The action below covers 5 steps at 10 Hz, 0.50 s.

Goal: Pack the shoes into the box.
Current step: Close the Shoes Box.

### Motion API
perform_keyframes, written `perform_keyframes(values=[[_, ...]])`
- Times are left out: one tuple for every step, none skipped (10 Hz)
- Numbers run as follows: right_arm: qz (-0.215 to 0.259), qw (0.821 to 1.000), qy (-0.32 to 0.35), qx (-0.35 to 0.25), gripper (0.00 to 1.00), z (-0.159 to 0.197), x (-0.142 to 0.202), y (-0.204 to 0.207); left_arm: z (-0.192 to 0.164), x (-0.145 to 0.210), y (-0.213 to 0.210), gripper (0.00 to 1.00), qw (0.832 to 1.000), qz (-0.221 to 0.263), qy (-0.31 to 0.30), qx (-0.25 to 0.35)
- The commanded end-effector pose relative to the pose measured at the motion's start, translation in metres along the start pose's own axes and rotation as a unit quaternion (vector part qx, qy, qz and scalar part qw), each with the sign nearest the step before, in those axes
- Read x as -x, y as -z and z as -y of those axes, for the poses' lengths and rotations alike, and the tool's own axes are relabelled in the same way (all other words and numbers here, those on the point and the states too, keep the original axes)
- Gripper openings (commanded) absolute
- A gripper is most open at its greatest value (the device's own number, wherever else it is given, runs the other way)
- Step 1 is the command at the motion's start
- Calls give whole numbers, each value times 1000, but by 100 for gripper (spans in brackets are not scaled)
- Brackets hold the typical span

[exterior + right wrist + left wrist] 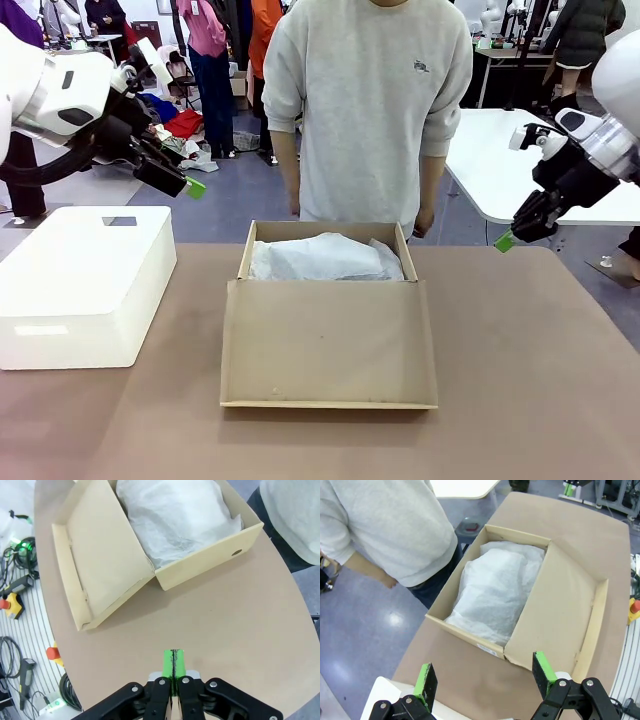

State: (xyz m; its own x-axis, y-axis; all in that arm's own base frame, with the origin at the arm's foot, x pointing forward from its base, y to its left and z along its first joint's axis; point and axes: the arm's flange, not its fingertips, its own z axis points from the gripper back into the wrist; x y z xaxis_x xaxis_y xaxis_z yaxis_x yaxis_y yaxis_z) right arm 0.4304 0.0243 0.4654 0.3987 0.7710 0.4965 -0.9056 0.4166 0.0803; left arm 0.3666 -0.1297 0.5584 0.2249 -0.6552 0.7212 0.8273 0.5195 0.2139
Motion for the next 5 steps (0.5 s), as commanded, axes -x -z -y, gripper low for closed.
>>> perform_keyframes(values=[[5, 1000, -5, -2, 0, 0, -2, -2, -1, 0, 0, 100, 1000, 4, -2, 4], [5, 1000, -5, -2, 0, 0, -2, -2, -1, 0, 0, 100, 1000, 4, -2, 4], [5, 1000, -5, -2, 0, 0, -2, -2, -1, 0, 0, 100, 1000, 4, -2, 4], [5, 1000, -5, -2, 0, 0, -2, -2, -1, 0, 0, 100, 1000, 4, -2, 4], [0, 1000, 0, 0, 0, 0, 0, -1, -1, 0, 0, 100, 1000, 4, -2, 4]])
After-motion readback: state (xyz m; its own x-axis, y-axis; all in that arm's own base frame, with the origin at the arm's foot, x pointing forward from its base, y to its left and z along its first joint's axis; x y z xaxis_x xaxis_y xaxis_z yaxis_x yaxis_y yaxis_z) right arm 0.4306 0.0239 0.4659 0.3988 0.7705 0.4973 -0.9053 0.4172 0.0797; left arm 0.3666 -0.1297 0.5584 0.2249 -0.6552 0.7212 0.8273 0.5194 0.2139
